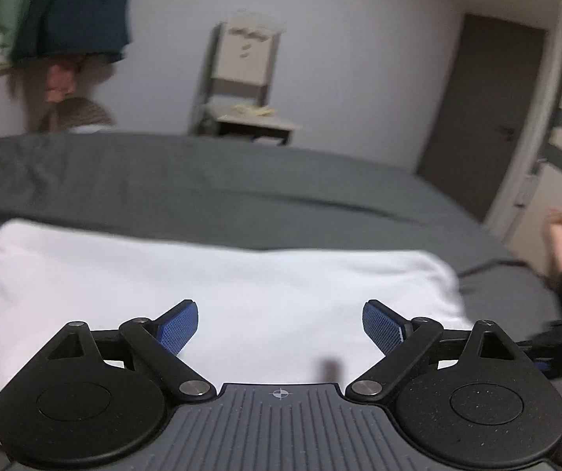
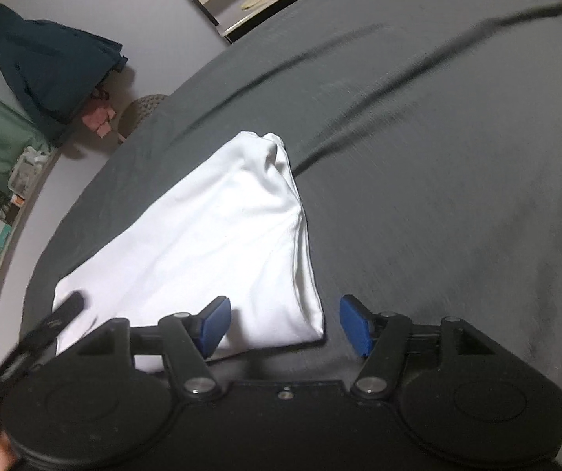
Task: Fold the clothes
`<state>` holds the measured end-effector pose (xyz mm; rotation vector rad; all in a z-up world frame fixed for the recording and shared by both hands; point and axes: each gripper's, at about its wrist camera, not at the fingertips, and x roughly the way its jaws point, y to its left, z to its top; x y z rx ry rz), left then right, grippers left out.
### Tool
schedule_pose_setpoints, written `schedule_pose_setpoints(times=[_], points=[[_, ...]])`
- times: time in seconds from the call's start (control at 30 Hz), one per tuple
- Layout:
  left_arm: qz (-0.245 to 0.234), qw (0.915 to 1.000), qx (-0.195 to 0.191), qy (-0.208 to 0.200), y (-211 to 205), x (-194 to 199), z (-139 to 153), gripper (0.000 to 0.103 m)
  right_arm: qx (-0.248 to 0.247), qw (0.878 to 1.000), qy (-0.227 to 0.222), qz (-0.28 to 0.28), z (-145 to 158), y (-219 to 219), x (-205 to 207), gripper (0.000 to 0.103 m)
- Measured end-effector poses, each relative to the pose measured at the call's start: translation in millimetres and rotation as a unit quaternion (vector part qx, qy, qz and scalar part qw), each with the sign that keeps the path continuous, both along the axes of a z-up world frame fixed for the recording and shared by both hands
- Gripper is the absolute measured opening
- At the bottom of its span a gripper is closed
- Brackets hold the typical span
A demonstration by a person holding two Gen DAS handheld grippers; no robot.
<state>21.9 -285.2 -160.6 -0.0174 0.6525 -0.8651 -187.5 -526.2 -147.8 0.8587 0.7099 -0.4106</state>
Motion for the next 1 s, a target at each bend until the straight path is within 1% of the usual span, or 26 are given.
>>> schedule_pose_setpoints(times=[0.03,0.07,0.1,0.17,0.2,0.33,0.4,0.47,0.5,0.57,0.63,0.67,0.73,0.83,1.0], points=[[0.01,0.9999,0.004,0.012,-4,2,-8,0.091,0.0,1.0,-0.005,0.001,-1,0,0,0.069],[0.019,0.9995,0.008,0.025,-8,4,-17,0.091,0.0,1.0,-0.007,0.002,-1,0,1,0.07],[0.025,0.9992,0.013,0.028,-12,3,-24,0.091,-0.001,1.0,-0.009,0.003,-2,1,3,0.071],[0.014,0.999,0.036,-0.021,-14,-9,-30,0.092,-0.002,1.0,-0.011,0.005,-1,2,3,0.073],[0.011,0.9983,0.043,-0.038,-15,-15,-32,0.091,-0.003,1.0,-0.011,0.006,-1,2,3,0.073],[0.037,0.9992,0.012,-0.01,-4,-35,-16,0.092,0.01,1.0,-0.017,-0.001,-1,3,-1,0.073],[0.055,0.9983,0.02,-0.001,2,-46,-18,0.091,0.018,1.0,-0.017,-0.001,-2,2,-2,0.073],[0.066,0.9975,0.023,-0.005,4,-53,-24,0.091,0.021,1.0,-0.018,0.0,-2,1,-2,0.073],[0.069,0.9973,0.024,-0.012,-1,-52,-21,0.091,0.023,1.0,-0.019,0.0,-3,1,-2,0.073],[0.072,0.9973,0.007,-0.015,3,-60,-10,0.091,0.025,0.999,-0.02,-0.003,-3,0,-4,0.073],[0.062,0.9975,-0.03,-0.017,7,-64,-7,0.091,0.024,0.999,-0.021,0.0,-2,1,-6,0.073],[0.057,0.9974,-0.042,-0.017,9,-65,-6,0.091,0.026,0.999,-0.02,0.001,-3,2,-6,0.073],[0.051,0.9986,-0.017,0.002,3,-62,-16,0.091,0.029,0.999,-0.018,0.005,-4,3,-7,0.073],[0.055,0.9983,-0.008,0.017,1,-57,-30,0.091,0.034,0.999,-0.021,0.002,-4,3,-7,0.073],[0.065,0.9956,-0.045,0.05,9,-56,-18,0.092,0.08,0.996,-0.036,-0.018,-8,1,-16,0.073]])
